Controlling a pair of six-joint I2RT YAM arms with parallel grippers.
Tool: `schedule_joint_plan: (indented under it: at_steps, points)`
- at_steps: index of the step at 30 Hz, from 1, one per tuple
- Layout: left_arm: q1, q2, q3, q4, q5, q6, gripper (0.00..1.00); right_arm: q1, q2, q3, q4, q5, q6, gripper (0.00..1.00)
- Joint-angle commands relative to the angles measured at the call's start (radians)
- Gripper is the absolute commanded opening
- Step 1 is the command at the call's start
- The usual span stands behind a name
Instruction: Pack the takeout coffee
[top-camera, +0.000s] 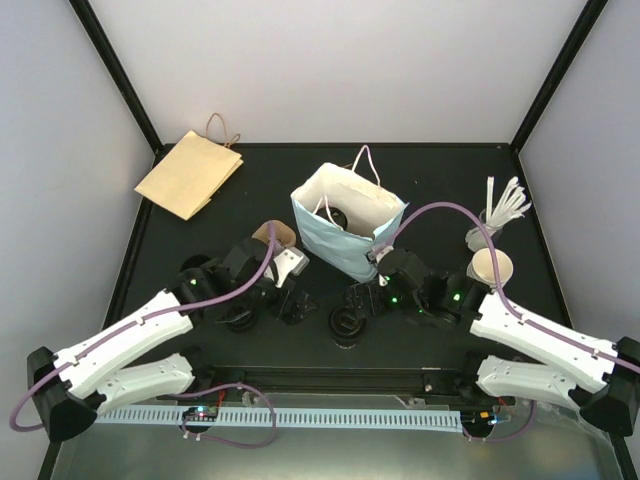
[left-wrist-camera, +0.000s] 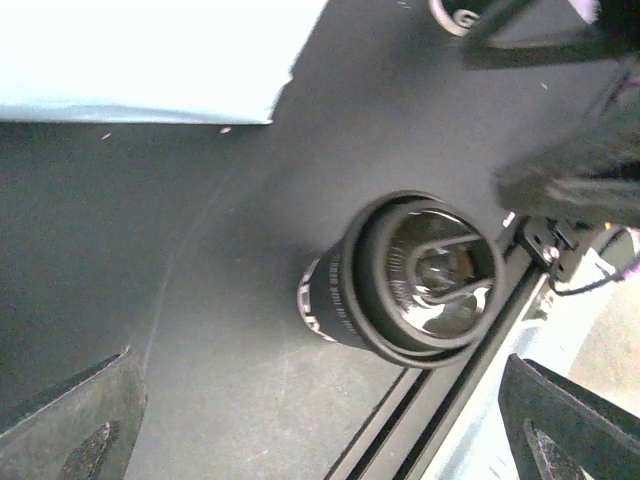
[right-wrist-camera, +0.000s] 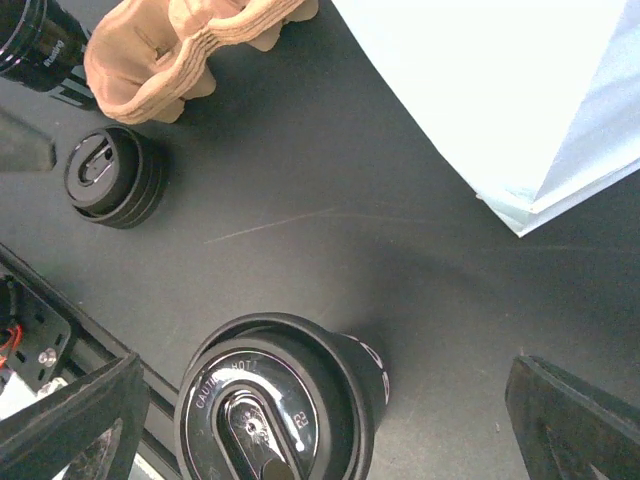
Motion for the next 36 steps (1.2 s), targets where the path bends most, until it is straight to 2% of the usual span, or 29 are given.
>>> schedule_joint_plan:
  at_steps: [1, 10, 18, 28, 32, 36]
  points:
    - [-0.131, -0.032, 0.023, 0.050, -0.117, 0.067, 0.99, -0.055, -0.060, -0.052, 0.096, -0.112, 0.019, 1.00]
    - [-0.241, 0.151, 0.152, -0.065, -0.231, 0.195, 0.99, -0.111, -0.121, -0.088, 0.069, -0.088, 0.039, 1.00]
    - [-0.392, 0.284, 0.222, -0.056, -0.295, 0.232, 0.99, -0.310, -0.191, -0.152, -0.003, -0.181, 0.039, 0.99]
    - [-0.406, 0.406, 0.247, -0.011, -0.276, 0.257, 0.99, -0.387, -0.189, 0.040, -0.245, 0.015, -0.035, 0.99]
    - [-0.406, 0.450, 0.278, -0.031, -0.279, 0.236, 0.99, -0.390, -0.193, 0.064, -0.261, 0.049, -0.037, 0.99]
    - [-0.411, 0.467, 0.279, -0.019, -0.267, 0.222, 0.98, -0.390, -0.190, 0.047, -0.244, 0.021, -0.037, 0.99]
